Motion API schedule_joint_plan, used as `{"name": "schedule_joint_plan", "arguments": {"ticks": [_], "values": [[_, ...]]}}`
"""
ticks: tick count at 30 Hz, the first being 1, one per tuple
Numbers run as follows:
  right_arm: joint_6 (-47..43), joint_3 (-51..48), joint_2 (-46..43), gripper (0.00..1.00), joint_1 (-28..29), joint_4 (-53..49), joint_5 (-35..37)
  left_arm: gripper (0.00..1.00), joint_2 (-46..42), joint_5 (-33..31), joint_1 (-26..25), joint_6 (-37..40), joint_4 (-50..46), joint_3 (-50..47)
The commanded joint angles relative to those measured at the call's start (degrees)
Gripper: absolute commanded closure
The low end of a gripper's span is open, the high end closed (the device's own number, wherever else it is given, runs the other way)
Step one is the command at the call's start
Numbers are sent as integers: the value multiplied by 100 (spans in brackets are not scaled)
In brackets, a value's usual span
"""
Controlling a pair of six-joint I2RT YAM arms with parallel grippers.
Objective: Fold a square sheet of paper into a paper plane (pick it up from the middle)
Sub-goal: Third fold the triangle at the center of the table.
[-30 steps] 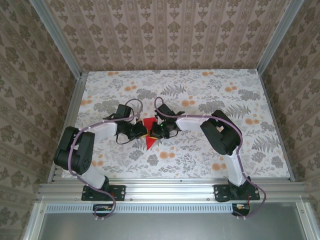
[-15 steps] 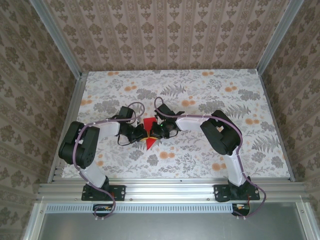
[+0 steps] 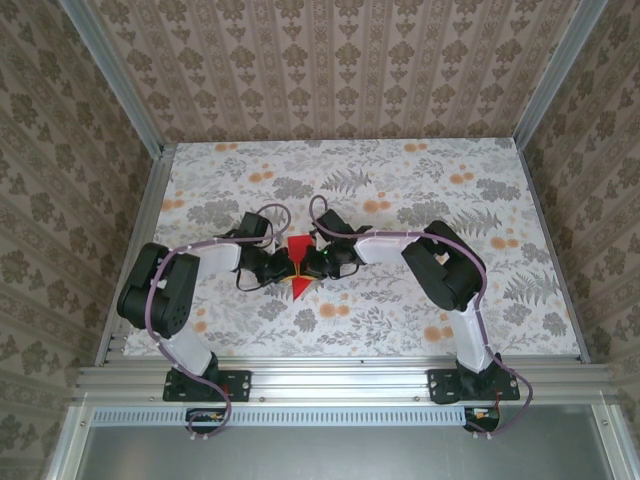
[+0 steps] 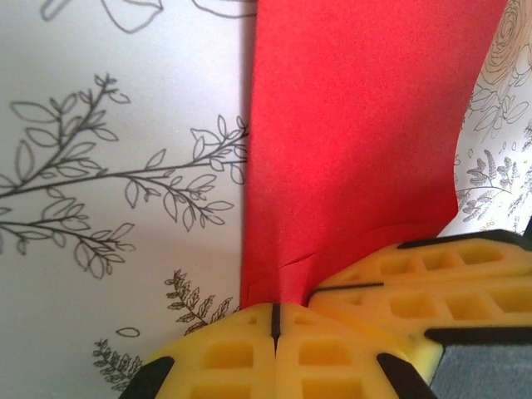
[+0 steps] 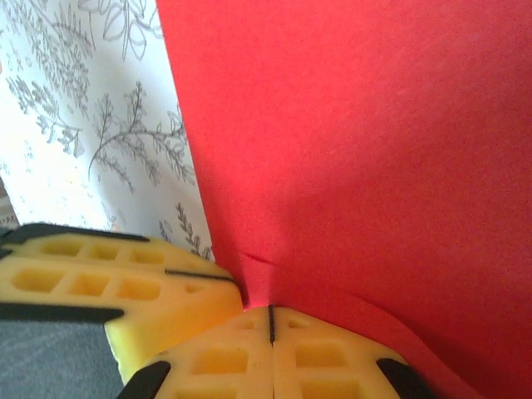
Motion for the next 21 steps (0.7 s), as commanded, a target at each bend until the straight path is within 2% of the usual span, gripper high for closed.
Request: {"name": "schedule_joint_plan", "arguments": {"ticks": [1, 11, 21], "values": [[-218, -215, -342, 93, 98, 191, -419, 98, 177, -602, -64, -61, -488, -111], [-77, -460, -282, 92, 260, 448, -548, 99, 156, -642, -108, -324, -368, -259], [-515, -580, -238, 92, 257, -324, -183, 99, -26, -640, -108, -560, -244, -410]]}}
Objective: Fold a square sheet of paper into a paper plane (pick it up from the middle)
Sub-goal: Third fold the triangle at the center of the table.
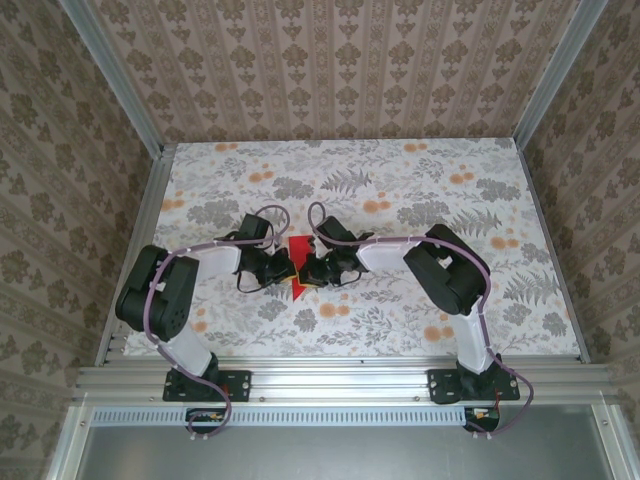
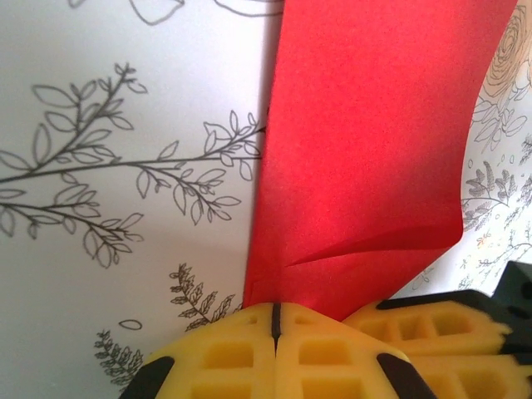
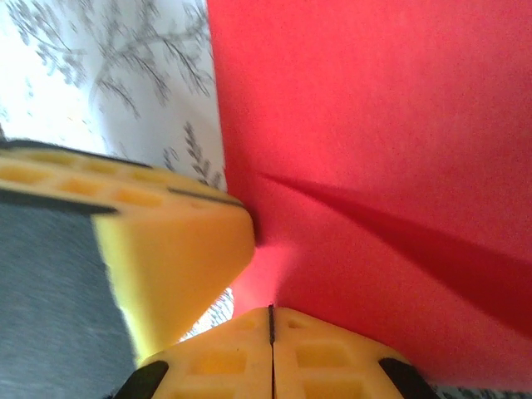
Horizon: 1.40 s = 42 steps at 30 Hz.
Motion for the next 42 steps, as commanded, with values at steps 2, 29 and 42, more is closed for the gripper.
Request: {"name": "schedule_joint_plan", "arguments": {"ticks": [2, 29, 42], "values": [[-255, -172, -53, 92, 59, -534, 26, 99, 71, -515, -60, -195, -442, -270], [152, -405, -273, 90, 343, 295, 322, 100, 90, -430, -47, -539, -202, -459], [-34, -355, -82, 89, 342, -233, 91, 100, 159, -430, -25, -584, -152, -389]]}}
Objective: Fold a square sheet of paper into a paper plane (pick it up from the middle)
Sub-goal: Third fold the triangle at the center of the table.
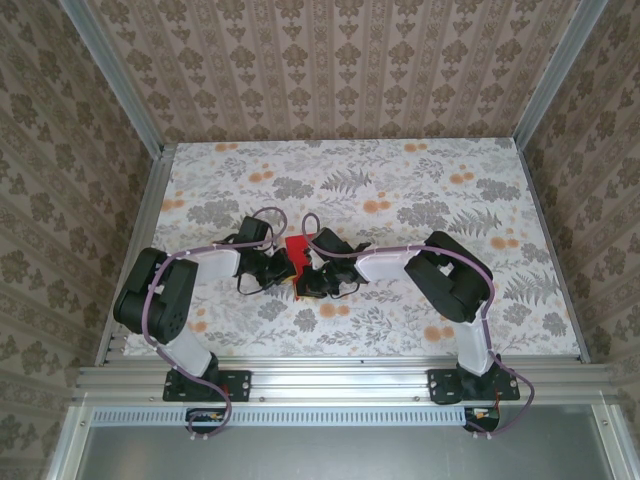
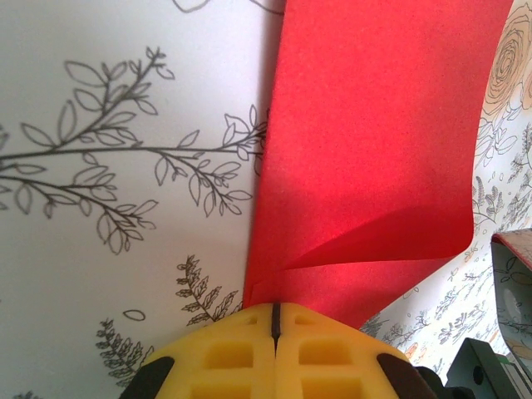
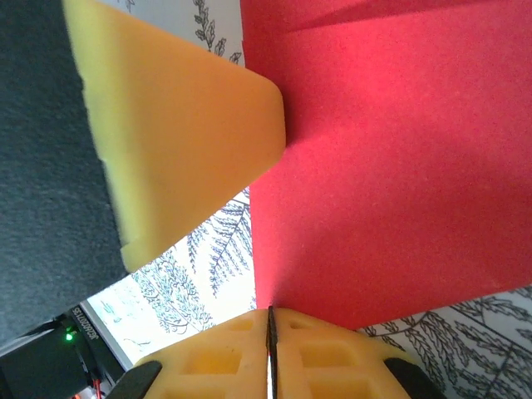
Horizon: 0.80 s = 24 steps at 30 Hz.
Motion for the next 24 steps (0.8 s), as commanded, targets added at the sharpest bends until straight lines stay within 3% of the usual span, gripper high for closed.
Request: {"name": "schedule_joint_plan", "arguments": {"ticks": [1, 11, 20, 24], "values": [[-82, 22, 178, 89, -4, -381, -197, 100, 261, -389, 8, -97, -440, -202], [-22, 3, 128, 88, 26, 98, -581, 100, 291, -399, 8, -133, -406, -241], [-183, 135, 332, 89, 80, -757, -5, 100, 319, -397, 6, -132, -392, -236], [-174, 140, 10, 89, 45, -601, 85, 100, 309, -392, 9, -123, -396, -228]]}}
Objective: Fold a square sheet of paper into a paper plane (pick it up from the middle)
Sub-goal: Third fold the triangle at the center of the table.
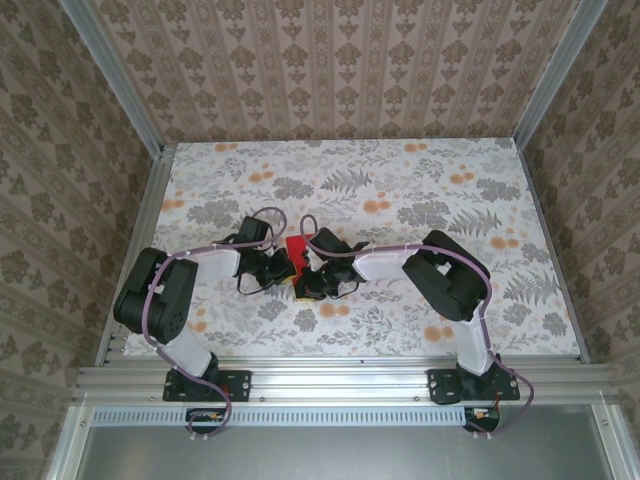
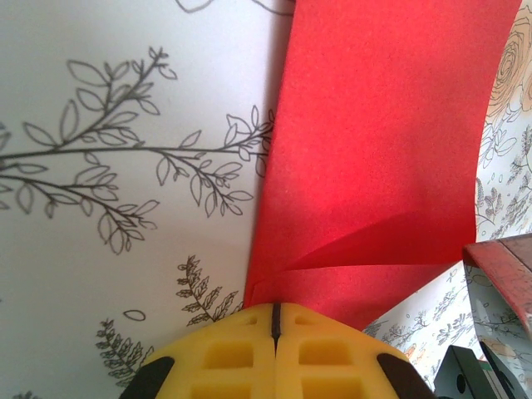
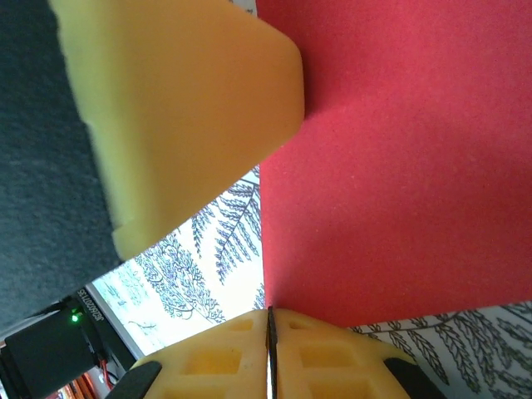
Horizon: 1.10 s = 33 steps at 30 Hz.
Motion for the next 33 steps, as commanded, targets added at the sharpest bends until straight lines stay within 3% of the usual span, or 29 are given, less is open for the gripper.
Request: {"name": "schedule_joint_plan", "arguments": {"ticks": [1, 7, 25, 33], "values": [[-57, -29, -234, 89, -1, -233, 348, 100, 304, -406, 5, -75, -403, -228], [53, -161, -727, 88, -294, 72, 725, 100, 290, -368, 3, -33, -403, -201], [121, 296, 103, 90, -387, -435, 766, 100, 115, -358, 4, 96, -550, -101], [352, 294, 234, 92, -415, -728, 935, 91, -531, -175, 4, 250, -560, -40]]}}
